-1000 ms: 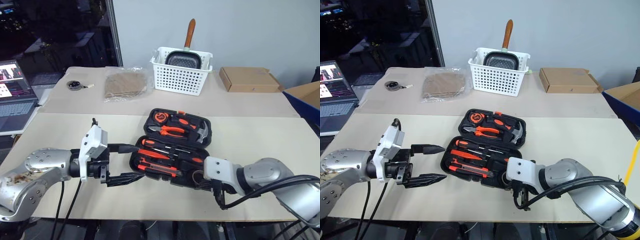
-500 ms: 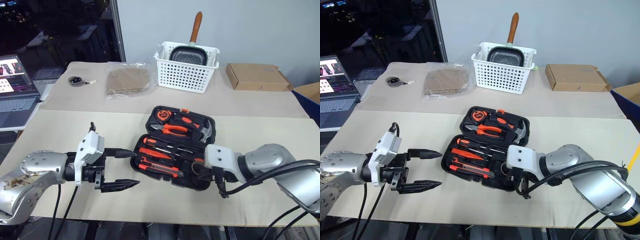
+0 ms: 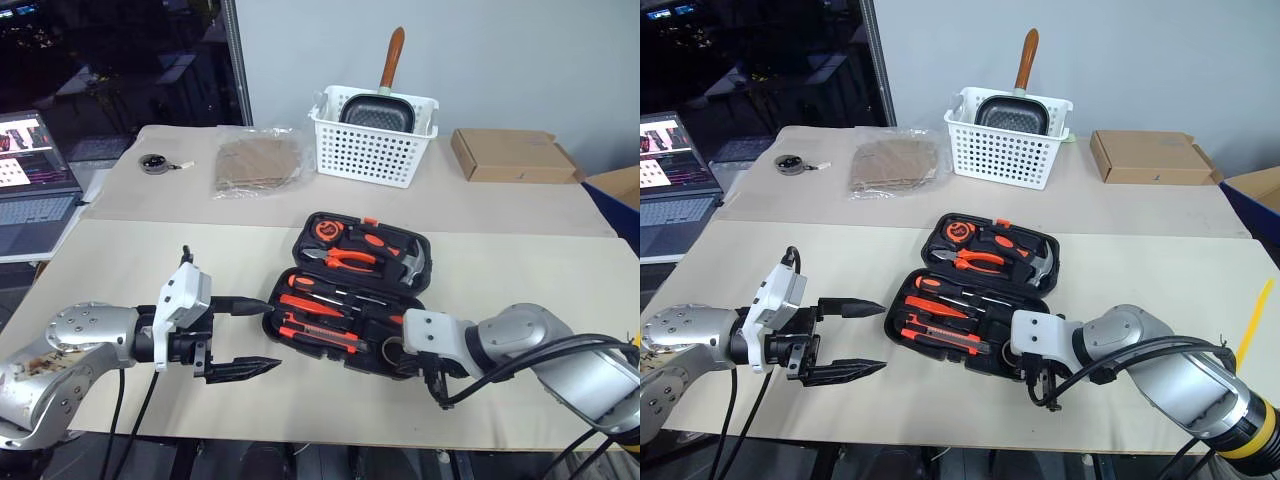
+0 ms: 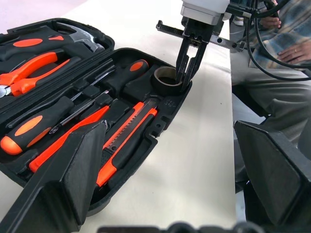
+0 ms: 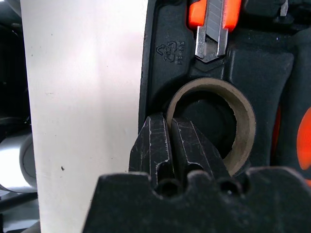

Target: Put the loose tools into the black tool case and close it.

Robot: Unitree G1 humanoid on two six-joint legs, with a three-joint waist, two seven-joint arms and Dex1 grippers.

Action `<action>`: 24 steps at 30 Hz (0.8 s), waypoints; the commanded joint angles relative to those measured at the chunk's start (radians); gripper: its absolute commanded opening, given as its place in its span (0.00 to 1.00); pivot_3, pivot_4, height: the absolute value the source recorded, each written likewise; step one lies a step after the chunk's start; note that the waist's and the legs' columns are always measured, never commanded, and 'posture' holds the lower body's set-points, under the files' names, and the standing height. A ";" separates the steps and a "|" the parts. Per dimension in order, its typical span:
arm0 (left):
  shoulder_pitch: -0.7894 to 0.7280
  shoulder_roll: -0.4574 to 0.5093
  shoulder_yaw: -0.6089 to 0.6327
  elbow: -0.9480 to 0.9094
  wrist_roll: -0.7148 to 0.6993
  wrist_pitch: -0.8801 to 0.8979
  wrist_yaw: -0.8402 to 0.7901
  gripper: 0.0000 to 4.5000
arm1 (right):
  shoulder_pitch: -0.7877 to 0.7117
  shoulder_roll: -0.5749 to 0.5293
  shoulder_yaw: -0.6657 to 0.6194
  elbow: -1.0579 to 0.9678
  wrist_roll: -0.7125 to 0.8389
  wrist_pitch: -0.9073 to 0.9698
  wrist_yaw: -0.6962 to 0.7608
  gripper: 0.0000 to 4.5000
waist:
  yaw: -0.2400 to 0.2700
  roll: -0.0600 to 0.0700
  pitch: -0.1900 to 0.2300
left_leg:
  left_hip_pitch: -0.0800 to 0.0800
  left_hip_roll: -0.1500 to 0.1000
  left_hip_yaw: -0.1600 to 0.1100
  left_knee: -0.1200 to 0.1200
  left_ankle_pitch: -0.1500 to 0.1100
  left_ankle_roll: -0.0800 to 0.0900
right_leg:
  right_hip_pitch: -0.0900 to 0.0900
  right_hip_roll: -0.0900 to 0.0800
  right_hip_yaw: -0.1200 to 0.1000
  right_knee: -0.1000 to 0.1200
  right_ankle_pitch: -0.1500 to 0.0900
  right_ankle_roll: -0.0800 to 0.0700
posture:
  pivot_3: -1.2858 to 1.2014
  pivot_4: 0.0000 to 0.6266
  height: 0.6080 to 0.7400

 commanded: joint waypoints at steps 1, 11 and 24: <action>-0.001 -0.006 0.005 -0.005 0.000 -0.026 -0.005 1.00 | 0.010 0.013 -0.006 0.019 0.010 -0.041 0.037 0.16 | 0.001 0.000 0.000 | 0.000 0.000 0.000 0.000 0.000 0.000 | 0.000 0.000 0.000 0.000 0.000 0.000 | 0.52 0.24 1.00; -0.049 -0.103 0.021 0.074 -0.028 0.042 0.150 1.00 | 0.000 0.198 -0.398 0.015 0.340 0.098 -0.041 0.49 | 0.004 0.000 0.000 | -0.003 0.000 -0.001 0.000 -0.001 0.001 | -0.001 0.000 0.000 0.000 0.000 0.000 | 0.52 0.24 1.00; -0.538 -0.351 -0.084 0.410 0.063 0.408 0.674 1.00 | -0.289 0.414 -0.495 0.388 0.202 0.513 -0.582 0.49 | 0.013 0.000 0.000 | -0.006 -0.002 -0.002 0.008 0.005 0.002 | -0.001 0.001 0.000 0.003 0.011 0.002 | 0.52 0.24 1.00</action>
